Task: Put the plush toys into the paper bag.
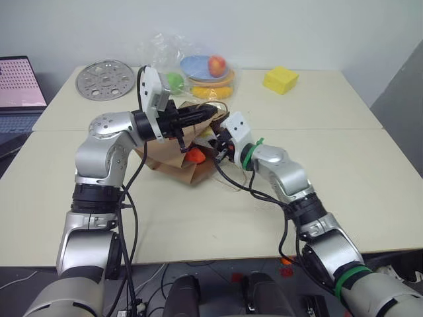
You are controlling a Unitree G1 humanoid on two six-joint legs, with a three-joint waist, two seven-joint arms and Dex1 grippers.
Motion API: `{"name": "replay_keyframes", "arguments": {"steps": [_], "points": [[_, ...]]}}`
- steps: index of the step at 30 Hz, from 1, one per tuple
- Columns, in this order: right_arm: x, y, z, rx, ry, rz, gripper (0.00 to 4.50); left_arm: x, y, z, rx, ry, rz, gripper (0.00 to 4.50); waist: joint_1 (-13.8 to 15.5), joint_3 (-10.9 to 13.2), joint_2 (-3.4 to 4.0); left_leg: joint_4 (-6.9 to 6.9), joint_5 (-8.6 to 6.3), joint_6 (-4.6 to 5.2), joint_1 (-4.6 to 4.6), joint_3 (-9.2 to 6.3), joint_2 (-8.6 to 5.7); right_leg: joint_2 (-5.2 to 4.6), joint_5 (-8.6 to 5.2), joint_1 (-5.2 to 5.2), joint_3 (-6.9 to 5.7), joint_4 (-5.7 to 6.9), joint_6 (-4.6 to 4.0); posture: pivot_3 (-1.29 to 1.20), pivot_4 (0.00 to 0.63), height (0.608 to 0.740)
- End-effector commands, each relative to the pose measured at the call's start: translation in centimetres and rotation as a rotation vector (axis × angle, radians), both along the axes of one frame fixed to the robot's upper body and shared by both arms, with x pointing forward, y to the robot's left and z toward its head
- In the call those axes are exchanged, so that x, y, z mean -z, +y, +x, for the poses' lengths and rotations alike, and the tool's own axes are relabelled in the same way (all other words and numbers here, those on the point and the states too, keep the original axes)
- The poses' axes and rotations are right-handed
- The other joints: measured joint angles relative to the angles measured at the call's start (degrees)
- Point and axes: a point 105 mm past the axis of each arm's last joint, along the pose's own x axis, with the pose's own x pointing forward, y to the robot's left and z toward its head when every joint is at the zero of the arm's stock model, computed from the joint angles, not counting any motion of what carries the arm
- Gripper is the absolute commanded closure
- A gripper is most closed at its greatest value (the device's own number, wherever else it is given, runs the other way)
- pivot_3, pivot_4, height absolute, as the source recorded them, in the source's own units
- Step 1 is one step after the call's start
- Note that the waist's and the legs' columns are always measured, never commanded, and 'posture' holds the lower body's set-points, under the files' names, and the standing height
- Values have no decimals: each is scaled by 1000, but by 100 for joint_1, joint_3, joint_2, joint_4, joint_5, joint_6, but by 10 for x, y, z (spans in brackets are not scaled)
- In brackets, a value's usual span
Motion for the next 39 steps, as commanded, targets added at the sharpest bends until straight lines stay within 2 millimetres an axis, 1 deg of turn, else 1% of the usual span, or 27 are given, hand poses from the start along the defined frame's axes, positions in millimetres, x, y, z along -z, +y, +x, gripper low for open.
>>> {"name": "replay_keyframes", "arguments": {"steps": [1, 9, 12, 17, 22, 26, 28, 29, 31, 32, 33, 35, 37, 39], "points": [[-10, 2, 6, 8, -45, 42, 4485, -11, -1, -6, 14, -56, 5, 4500, 9, 0, 0, -1, 0, 0, 0, 0, 0, 0, 0, 0, 0, -1, 0, 0, 150, 740], [15, 2, 13, 26, 28, 22, 4485, -11, -1, -6, 14, -52, 3, 4500, 4, 0, 0, -1, 0, -1, 0, -1, 0, -1, 0, 0, -2, 3, -1, 0, 150, 740], [25, -1, 11, 14, 57, -3, 3616, -11, -1, -5, 12, -52, 0, 4500, 0, 1, 1, -1, 0, -1, 0, -1, 0, -1, 0, 0, -2, 3, -1, 0, 150, 740], [19, -9, 11, 22, 44, 9, 1837, -11, -1, -5, 12, -50, -1, 4500, 1, 1, 1, -1, 0, -1, 0, -1, 0, -1, 0, 0, -2, 2, 0, 0, 150, 740], [18, -21, 11, 45, 36, 5, 46, -11, -3, -5, 15, -49, -5, 4500, 4, 0, 1, -1, 0, -1, 0, -1, 0, -1, 0, 0, -2, 3, 0, 0, 150, 740], [1, -33, 3, 49, 2, 39, 46, -11, -5, -5, 19, -48, -6, 4500, 12, 1, 1, -1, 0, -1, 0, -1, 0, -1, 0, 0, -2, 3, 0, 0, 150, 740], [-4, -35, -2, 45, -4, 47, 46, -11, -5, -5, 20, -48, -6, 4500, 11, 1, 1, -2, -1, -1, -1, -1, -1, -1, 0, 0, -1, 1, 0, 0, 150, 740], [-7, -37, -6, 38, -4, 52, 46, -11, -5, -6, 19, -48, -6, 4500, 11, 1, 1, -2, -1, -1, -1, -1, 0, -1, 0, 0, -1, 2, 0, 0, 150, 740], [-6, -40, -30, -41, 29, 42, 46, -10, -4, -6, 17, -46, -4, 4500, 12, 0, 1, -2, -1, -1, -1, -2, 0, -1, 0, 0, -2, 2, 0, 0, 150, 740], [0, -40, -45, -102, 45, -3, 46, -9, -3, -6, 17, -44, -4, 4500, 18, 0, 1, -4, -1, -1, 1, -4, 0, -1, 0, 1, -4, 2, 0, 0, 150, 740], [5, -40, -57, -142, 58, -36, 46, -9, -3, -6, 17, -43, -4, 4500, 30, 0, 1, -5, -1, -2, -1, -6, 0, -1, 0, 1, -7, 0, 0, 0, 150, 740], [17, -41, -72, -185, 86, -99, 46, -9, -3, -5, 16, -41, -4, 4500, 27, 0, 1, -6, -2, -3, -1, -7, 0, -2, -1, 3, -8, -2, 0, 0, 150, 740], [39, -41, -78, -183, 98, -199, 46, -9, -4, -5, 17, -42, -6, 4500, 21, 0, 0, -4, -2, -3, -1, -5, 0, -2, -1, 3, -6, -2, 0, 0, 150, 740], [49, -39, -77, -156, 123, -212, 46, -9, -6, -4, 20, -42, -8, 4500, -12, 0, 0, -1, -2, -2, 3, -3, 0, -1, -2, 3, -2, -2, -2, 0, 150, 740]]}}
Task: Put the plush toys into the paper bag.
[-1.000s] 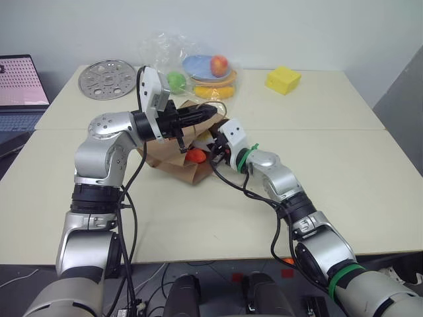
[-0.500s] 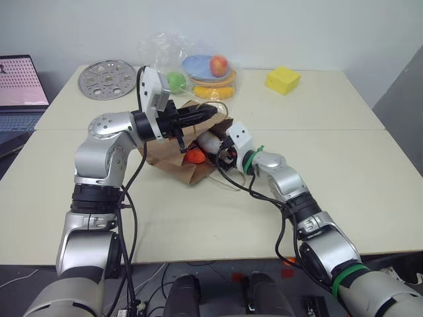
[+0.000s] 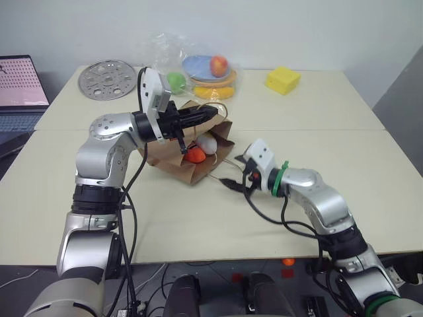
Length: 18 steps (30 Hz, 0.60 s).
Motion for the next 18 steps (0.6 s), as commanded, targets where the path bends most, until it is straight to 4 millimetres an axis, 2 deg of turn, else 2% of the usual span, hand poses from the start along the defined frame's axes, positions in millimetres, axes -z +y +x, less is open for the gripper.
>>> {"name": "replay_keyframes", "arguments": {"steps": [1, 4, 7, 8, 10, 18], "points": [[5, 11, -3, -5, -18, -28, 46, -11, -5, -4, 19, -47, -5, 4500, -22, 0, 0, 1, 0, 0, 3, 0, 0, 1, 0, 0, 1, 1, -1, 0, 150, 740], [18, 12, 3, 28, -19, -80, 46, -11, -7, -5, 25, -49, -7, 4500, -20, 0, 0, 4, 3, 2, 6, -2, 0, 2, 1, 1, 1, 6, -1, 0, 150, 740], [21, 11, 6, 44, -27, -91, 46, -11, -7, -5, 25, -50, -7, 4500, 8, 0, 0, 7, 3, 2, 4, 3, -3, 0, 2, 3, 8, 1, 0, 0, 150, 740], [21, 8, 7, 54, -27, -87, 207, -10, -6, -6, 25, -49, -7, 4500, 12, 0, 0, 6, 2, 2, 3, 5, -4, -1, 2, 3, 9, -1, 0, 0, 150, 740], [22, 5, 9, 62, -30, -88, 641, -10, -6, -7, 25, -48, -7, 4500, 14, 0, 0, 4, 2, 1, 1, 5, -4, -1, 1, 3, 8, -5, 0, 0, 150, 740], [20, 4, 13, 95, -62, -58, 3567, -11, -6, -8, 22, -53, -11, 4500, 14, 0, 0, 2, 2, 1, 2, 2, -2, 0, 1, 2, 5, -1, 1, 0, 150, 740]]}}
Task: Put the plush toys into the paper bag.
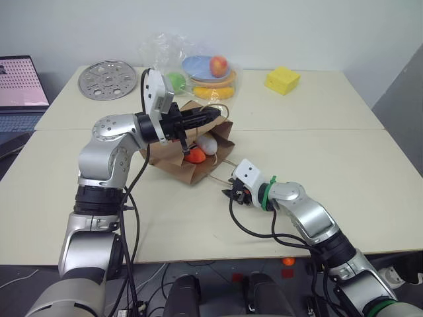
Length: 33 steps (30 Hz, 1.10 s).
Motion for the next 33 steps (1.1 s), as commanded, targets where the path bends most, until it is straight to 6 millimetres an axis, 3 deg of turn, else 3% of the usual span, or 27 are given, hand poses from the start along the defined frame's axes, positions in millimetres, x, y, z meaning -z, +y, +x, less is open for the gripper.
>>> {"name": "replay_keyframes", "arguments": {"steps": [1, 3, 8, 10, 12, 17, 20, 22, 29, 33], "points": [[-15, -4, 8, 50, -81, 48, 3934, -13, -3, -6, 14, -54, -15, 4500, -1, 0, 0, 0, 0, 0, 0, 0, 0, 0, 0, 0, 0, 0, 0, 0, 150, 740], [-17, -5, 10, 67, -93, 67, 4452, -14, -5, -7, 17, -56, -19, 4500, 0, 0, 0, 1, 0, 0, 0, 0, 0, 0, 0, 0, 0, 0, 0, 0, 150, 740], [-50, -20, 12, 144, -197, 183, 4452, -21, -20, -2, 40, -76, -45, 4500, 34, 0, 0, 1, 0, 0, -3, -1, -1, 0, 0, 1, -1, -2, 0, 0, 150, 740], [-82, -31, 8, 183, -305, 280, 4452, -26, -26, 4, 37, -88, -65, 4500, 43, 0, 0, 2, 0, 0, -4, -1, -2, -1, 0, 1, 0, -3, 1, 0, 150, 740], [-102, -43, 4, 212, -413, 272, 4452, -31, -34, 14, 20, -106, -87, 4500, 37, 0, -1, 3, 0, 0, -7, -2, -3, -1, 1, 0, -1, -3, 2, 0, 150, 740], [-116, -51, 0, 235, -505, 240, 4452, -37, -45, 25, 11, -130, -120, 4500, -7, -1, -2, 1, 0, 0, -2, -1, -4, 0, 1, 3, 2, -7, 3, 0, 150, 740], [-158, -62, -1, 291, -760, 205, 4452, -59, -64, 39, 5, -152, -220, 4500, 19, 3, -3, 2, 1, 1, -6, -5, -4, 2, 1, -5, -1, 0, 3, 0, 150, 740], [-176, -63, -4, 306, -869, 206, 4452, -69, -67, 43, 11, -153, -263, 4500, 20, 4, -3, 3, 1, 1, -9, -4, -7, 2, 1, -5, 1, -5, 4, 0, 150, 740], [-202, -47, -16, 252, -1026, 239, 4452, -76, -52, 48, 11, -152, -278, 4500, -8, 4, -3, -11, -3, 1, -9, -7, -7, 4, -5, -10, 0, -4, 16, 0, 150, 740], [-189, -29, -11, 186, -931, 255, 4452, -55, -42, 51, -5, -108, -210, 4500, -10, 4, -2, -11, -3, 1, -10, -9, -5, 6, -5, -10, -3, -4, 16, 0, 150, 740]]}}
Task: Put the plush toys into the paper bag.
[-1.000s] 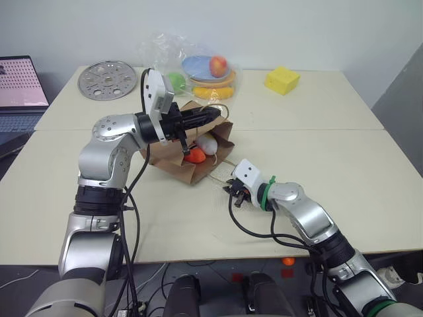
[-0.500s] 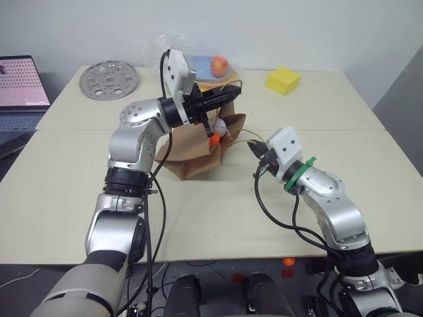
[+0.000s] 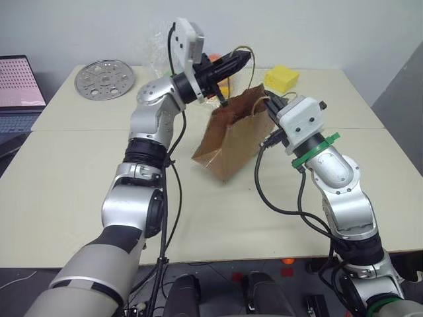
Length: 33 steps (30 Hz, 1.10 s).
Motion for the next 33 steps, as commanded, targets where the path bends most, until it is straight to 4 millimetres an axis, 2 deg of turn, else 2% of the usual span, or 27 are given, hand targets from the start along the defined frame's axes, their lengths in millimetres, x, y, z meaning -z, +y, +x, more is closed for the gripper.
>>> {"name": "replay_keyframes", "arguments": {"steps": [1, 7, 9, 12, 16, 18, 21, 23, 24, 28, 30, 33], "points": [[1, 19, -4, -87, 23, -1, 4452, 10, 8, -3, 3, 6, 43, 4500, -2, 0, 0, 1, 0, 0, 1, 1, 0, -1, 0, 3, 2, 0, 0, 0, 150, 740], [19, 35, 8, -154, 180, -7, 4452, 50, 35, 4, -102, 86, 150, 4500, 5, 0, 0, 12, 1, -1, -1, 5, 2, -4, 1, 6, 0, 4, -2, 0, 150, 740], [20, 33, 11, -153, 196, -8, 4452, 47, 37, -3, -75, 98, 122, 4500, 6, 0, 0, 14, 1, -1, -1, 6, 2, -5, 2, 6, 1, 4, -3, 0, 150, 740], [18, 27, 11, -162, 192, -15, 3888, 42, 38, -12, -53, 83, 119, 4500, 26, 0, 0, 13, 1, -1, -2, 4, 1, -7, 1, 6, -1, 4, -3, 0, 150, 740], [15, 18, 5, -195, 190, -45, 2503, 40, 48, -31, -35, 103, 108, 3655, 17, 0, 1, 12, 1, -1, -3, 3, 1, -8, 1, 6, -2, 3, -3, 0, 150, 740], [12, 13, 1, -210, 202, -43, 1825, 41, 55, -40, -53, 115, 109, 3066, 0, 0, 1, 9, 1, -1, -2, 5, 2, -8, 1, 5, 0, 4, -3, 0, 150, 740], [4, 7, -8, -281, 276, 30, 807, 58, 61, -65, -97, 70, 220, 2160, -31, 0, 1, 6, 1, -2, 6, 4, 10, -5, 1, 6, -1, 14, -3, 0, 150, 740], [-2, 4, -17, -346, 316, 46, 73, 56, 63, -81, -119, 92, 176, 1582, -34, 0, 2, 1, 0, -2, 14, 7, 16, -5, 1, 7, -1, 19, -3, 0, 150, 740], [-2, 2, -22, -382, 357, 47, 0, 57, 65, -88, -132, 91, 176, 1291, -11, 0, 1, 1, 0, -2, 13, 3, 16, -5, 1, 8, -4, 21, -3, 0, 150, 740], [-3, -8, -34, -485, 509, 142, 0, 59, 73, -97, -233, 91, 148, 94, 32, 0, 1, 10, 1, -3, 17, 0, 17, -6, -1, 17, -9, 18, -7, 0, 150, 740], [0, -22, -39, -500, 580, 155, 0, 81, 76, -106, -262, 154, 155, 41, 23, -2, 2, 12, 3, -2, 18, 5, 14, -10, 4, 21, -5, 11, -19, 0, 150, 740], [5, -36, -43, -494, 653, 158, 0, 101, 78, -113, -306, 206, 154, 41, 14, -2, 1, 11, 2, 1, 30, 15, -1, -35, 5, 33, 7, -7, -24, 0, 150, 740]]}}
